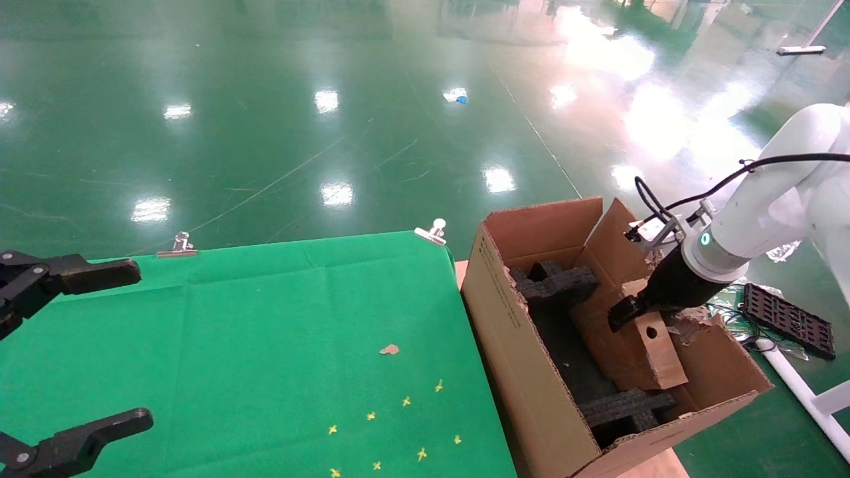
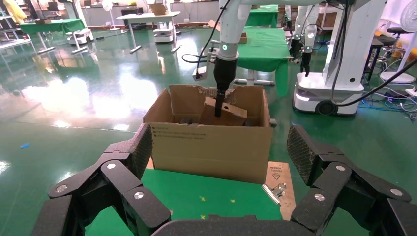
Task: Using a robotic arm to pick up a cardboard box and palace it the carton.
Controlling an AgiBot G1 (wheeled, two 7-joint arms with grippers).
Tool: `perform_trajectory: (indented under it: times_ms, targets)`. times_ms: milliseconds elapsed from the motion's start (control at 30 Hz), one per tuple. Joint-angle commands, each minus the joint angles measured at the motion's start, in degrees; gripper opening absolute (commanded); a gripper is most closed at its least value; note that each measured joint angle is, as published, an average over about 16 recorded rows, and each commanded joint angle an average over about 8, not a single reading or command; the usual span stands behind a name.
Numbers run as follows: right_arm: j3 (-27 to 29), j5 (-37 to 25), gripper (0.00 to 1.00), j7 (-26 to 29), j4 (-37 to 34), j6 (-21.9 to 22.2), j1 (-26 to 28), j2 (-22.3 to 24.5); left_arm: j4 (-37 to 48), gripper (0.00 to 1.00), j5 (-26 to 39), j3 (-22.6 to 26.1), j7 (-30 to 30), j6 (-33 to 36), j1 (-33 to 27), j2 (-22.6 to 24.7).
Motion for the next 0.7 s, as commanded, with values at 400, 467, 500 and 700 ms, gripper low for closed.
perform_trajectory:
  times_ms: [400,467,500,700]
  targets:
    - [0.41,0.62,1.00,-3.74,1.01,-2.14,6.64,0.91,0.00,1.00,-0.03,0.04,0.02,-0.02,-0.01,-0.02]
    - [0.67,1.00,1.00,-4.51,1.48,-2.69,6.56,1.09,0.00,1.00,-0.03,0.05,0.02,-0.02,-0.01,-0.02]
    - [0.82,1.23,1.00,-4.84,1.68,-2.74,6.22,1.17,0.00,1.00,-0.03,0.05,0.02,-0.02,-0.01,-0.02]
    - [1.93,2.85,1.00,-6.35,2.24,0.82,1.05,1.30,0.00,1.00,-0.05,0.07,0.03,-0.03,-0.02,-0.03]
